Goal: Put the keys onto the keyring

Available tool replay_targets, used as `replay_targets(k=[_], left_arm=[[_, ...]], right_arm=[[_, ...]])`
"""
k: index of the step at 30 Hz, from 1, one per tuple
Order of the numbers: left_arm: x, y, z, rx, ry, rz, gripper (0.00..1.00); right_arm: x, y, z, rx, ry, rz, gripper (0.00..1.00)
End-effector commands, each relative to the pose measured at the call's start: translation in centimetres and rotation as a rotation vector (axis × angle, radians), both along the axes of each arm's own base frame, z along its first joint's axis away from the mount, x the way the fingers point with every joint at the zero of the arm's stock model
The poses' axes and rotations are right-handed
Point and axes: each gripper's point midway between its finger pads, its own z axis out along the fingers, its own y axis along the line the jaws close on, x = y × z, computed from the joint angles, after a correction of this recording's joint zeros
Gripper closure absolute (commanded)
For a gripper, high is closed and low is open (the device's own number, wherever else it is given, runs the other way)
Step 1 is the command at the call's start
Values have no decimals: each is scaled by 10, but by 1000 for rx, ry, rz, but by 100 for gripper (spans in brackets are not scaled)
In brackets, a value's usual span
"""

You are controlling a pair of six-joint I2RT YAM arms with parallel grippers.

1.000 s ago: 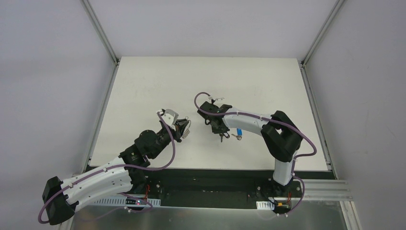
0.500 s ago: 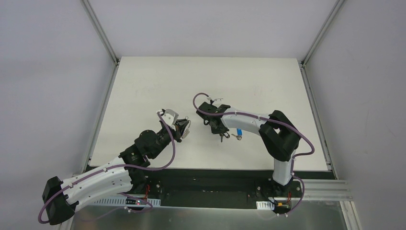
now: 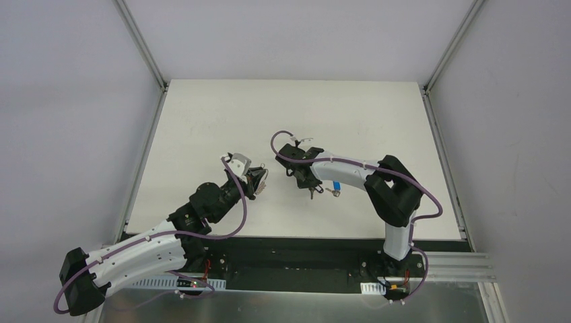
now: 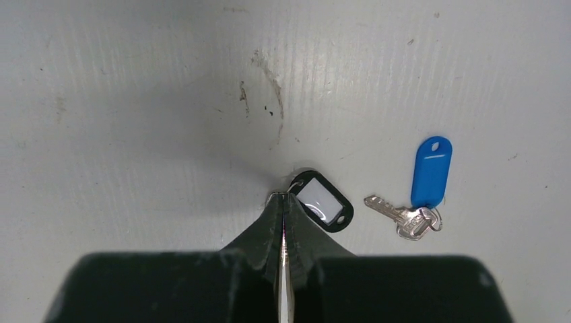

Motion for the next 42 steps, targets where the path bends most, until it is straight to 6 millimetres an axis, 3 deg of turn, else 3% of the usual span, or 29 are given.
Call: replay_targets(k=[1, 11, 19, 22, 26, 33, 42], left_arm=[[4, 4, 7, -34, -17, 23, 100], [2, 5, 10, -51, -30, 18, 100], [-5, 2, 17, -77, -60, -27, 100], [-12, -3, 21, -97, -82, -80, 100], [-21, -7, 28, -120, -109, -134, 100], [-36, -18, 39, -159, -153, -240, 100], [-62, -32, 54, -203, -206, -405, 100]], right_arm=[[0, 8, 31, 72, -52, 12, 100], [-25, 20, 88, 359, -85, 80, 100], [-55, 28, 144, 638, -108, 262, 100], [-75, 35, 164, 803, -54, 360, 100], [-87, 38, 190, 999, -21, 430, 100], [-117, 52, 230, 1211, 34, 579, 100], [-143, 66, 261, 1424, 106, 724, 100]])
